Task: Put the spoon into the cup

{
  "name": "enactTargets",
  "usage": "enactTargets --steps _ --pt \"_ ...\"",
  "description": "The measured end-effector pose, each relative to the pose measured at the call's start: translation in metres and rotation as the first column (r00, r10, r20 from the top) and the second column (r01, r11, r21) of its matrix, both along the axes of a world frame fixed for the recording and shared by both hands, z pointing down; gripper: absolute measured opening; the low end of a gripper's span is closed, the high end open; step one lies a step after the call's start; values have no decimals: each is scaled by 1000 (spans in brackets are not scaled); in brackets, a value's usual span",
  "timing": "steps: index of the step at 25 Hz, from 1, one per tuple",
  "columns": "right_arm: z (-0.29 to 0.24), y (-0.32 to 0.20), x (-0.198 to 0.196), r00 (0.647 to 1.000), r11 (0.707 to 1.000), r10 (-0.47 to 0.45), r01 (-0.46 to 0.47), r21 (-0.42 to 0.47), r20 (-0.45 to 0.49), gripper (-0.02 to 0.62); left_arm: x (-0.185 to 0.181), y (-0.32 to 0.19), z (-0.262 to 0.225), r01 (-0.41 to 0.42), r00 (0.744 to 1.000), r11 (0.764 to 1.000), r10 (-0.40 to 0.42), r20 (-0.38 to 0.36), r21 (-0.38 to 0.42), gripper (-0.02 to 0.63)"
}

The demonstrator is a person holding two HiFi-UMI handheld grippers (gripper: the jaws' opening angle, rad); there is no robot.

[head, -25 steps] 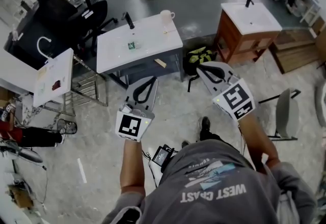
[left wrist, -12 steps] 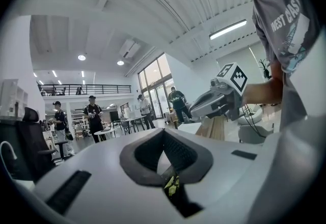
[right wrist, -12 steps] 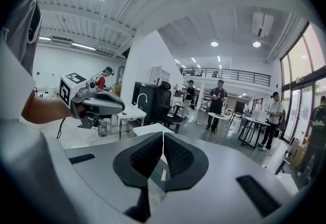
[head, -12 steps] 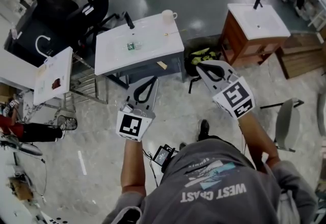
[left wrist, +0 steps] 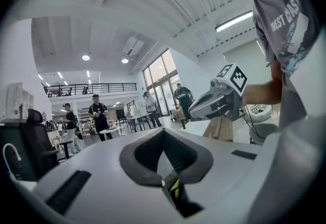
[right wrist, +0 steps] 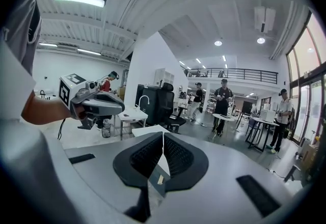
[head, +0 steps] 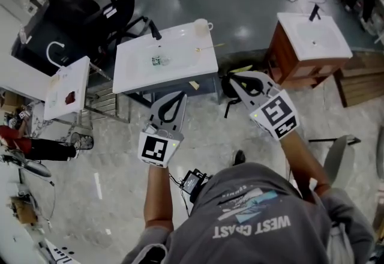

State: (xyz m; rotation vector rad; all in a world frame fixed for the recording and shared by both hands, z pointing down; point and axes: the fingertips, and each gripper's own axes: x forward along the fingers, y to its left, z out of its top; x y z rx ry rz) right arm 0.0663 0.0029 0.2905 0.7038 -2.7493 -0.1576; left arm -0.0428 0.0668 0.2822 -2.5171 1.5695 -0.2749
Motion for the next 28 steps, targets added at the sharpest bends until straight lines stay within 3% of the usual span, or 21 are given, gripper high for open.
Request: enactTargets --steps 12,18,28 --pt "5 -52 28 999 1000 -12 13 -19 38 32 22 -40 -3 32 998 999 -32 45 -3 2" --pt "16 -68 15 999 999 20 -19 -33 32 32 2 -60 5 15 1000 1000 -15 28 -7 2" --pt "5 -98 -10 992 992 125 -124 -19 19 32 -32 -110 -3 -92 996 996 92 -2 12 2"
